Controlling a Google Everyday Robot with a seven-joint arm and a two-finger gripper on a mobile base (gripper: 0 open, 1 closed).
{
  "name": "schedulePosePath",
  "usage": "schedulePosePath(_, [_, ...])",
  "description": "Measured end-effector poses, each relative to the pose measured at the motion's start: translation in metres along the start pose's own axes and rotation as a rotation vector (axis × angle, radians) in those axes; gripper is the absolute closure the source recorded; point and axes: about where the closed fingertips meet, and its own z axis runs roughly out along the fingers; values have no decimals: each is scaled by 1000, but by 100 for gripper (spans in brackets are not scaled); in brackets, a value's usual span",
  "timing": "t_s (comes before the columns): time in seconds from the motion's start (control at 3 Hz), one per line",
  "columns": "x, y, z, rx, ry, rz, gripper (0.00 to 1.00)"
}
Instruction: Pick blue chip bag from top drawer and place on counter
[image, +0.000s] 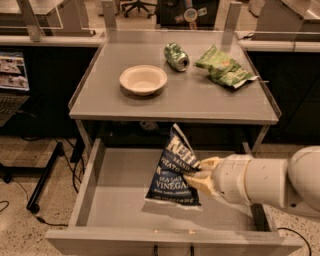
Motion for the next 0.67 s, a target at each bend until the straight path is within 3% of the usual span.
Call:
schedulePosePath(0.33, [-31, -12, -36, 53, -8, -42, 100])
schedulePosePath(0.67, [-35, -12, -38, 56, -10, -48, 100])
